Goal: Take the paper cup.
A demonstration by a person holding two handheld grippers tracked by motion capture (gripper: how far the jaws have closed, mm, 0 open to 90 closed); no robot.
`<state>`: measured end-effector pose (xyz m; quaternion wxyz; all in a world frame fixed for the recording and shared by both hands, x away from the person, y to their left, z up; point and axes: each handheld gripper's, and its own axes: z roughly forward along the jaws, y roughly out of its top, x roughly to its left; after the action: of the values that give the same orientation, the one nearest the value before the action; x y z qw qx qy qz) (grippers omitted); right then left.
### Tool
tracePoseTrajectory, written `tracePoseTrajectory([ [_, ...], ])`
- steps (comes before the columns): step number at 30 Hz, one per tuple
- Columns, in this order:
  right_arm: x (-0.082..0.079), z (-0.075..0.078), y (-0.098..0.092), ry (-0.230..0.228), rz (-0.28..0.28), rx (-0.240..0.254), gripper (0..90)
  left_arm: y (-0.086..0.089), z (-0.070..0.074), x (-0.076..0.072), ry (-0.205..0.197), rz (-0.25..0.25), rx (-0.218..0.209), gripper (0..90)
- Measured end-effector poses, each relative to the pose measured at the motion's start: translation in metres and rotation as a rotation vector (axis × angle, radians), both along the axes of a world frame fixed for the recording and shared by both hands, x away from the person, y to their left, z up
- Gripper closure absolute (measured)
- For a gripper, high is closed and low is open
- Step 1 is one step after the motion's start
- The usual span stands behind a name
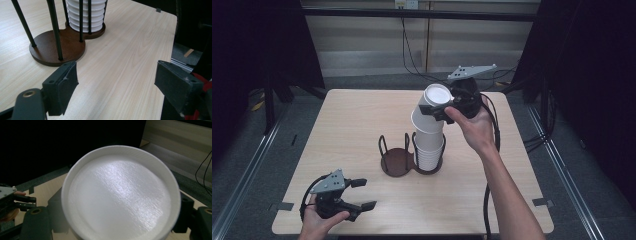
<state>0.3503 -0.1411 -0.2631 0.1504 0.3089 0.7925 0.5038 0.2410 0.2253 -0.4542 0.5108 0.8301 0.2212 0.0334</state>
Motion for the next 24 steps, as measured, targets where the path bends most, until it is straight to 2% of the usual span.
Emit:
tracePoseTrajectory([
  [5, -0.003, 0.006, -0.003, -0.02, -0.002, 0.022, 23.2, 0.0, 0.0, 0.0, 0.001, -0.003, 0.006, 18.3],
  [7, -0.005, 0.009, -0.005, -0.043, -0.01, 0.039, 23.3, -0.001, 0.0, 0.0, 0.003, -0.005, 0.005, 18.3],
  [11, -0.006, 0.012, -0.007, -0.044, -0.013, 0.032, 23.4, 0.0, 0.0, 0.0, 0.004, -0.002, 0.011, 18.5],
  [15, -0.008, 0.014, -0.01, -0.053, -0.01, 0.049, 23.4, 0.0, 0.0, 0.0, 0.006, 0.002, 0.008, 18.5],
  [24, -0.019, 0.017, -0.02, -0.086, -0.01, 0.12, 23.4, -0.001, 0.0, 0.0, 0.0, -0.006, 0.008, 18.5],
])
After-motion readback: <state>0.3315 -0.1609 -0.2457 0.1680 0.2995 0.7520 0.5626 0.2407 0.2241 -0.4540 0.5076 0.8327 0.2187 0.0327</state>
